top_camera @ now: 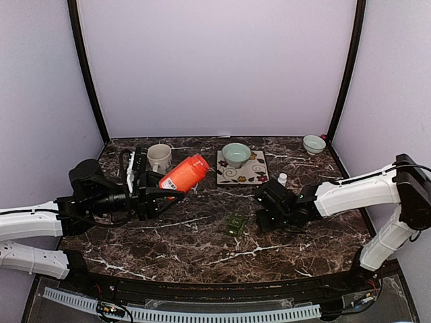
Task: Sort the pills into containers
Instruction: Place the lid of the pill bottle at the center of the board.
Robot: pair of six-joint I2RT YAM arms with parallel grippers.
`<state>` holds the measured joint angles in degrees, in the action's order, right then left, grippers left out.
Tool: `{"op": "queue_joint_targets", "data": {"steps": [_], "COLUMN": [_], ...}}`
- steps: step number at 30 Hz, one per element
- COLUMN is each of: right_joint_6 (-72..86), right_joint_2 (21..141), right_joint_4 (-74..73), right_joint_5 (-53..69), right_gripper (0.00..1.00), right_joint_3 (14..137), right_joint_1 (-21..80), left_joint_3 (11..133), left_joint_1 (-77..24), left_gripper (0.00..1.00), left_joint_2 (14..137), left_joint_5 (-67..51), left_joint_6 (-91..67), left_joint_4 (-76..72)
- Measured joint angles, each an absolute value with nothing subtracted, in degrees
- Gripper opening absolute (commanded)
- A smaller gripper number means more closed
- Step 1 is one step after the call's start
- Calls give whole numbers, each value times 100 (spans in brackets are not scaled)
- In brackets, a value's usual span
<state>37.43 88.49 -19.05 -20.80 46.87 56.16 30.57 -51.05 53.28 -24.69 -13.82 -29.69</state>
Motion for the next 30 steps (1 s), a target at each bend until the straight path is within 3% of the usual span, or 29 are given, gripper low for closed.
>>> {"op": "queue_joint_targets", "data": {"steps": [5,19,30], "right_joint_6": [3850,3959,3972], "right_joint_2": [9113,9358,9087], "right_joint_4": [-1874,-1500,-1608], "right_joint_5": [-2145,-2108,-2051], "right_gripper": [21,67,72], "right_joint_3": [4641,4491,4410], "right_joint_1": [5551,5430,5430], "left_joint_3": [3057,3059,3105], "left_joint_1": [-5105,-5105,-5105], "left_gripper": [0,0,0], "left_joint_2": [5330,5535,5614], "left_joint_5": [-2687,-3118,-3273], "left_joint_6": [-1424,-1553,-1566], "left_joint_4": [-2902,-2644,-2574]}}
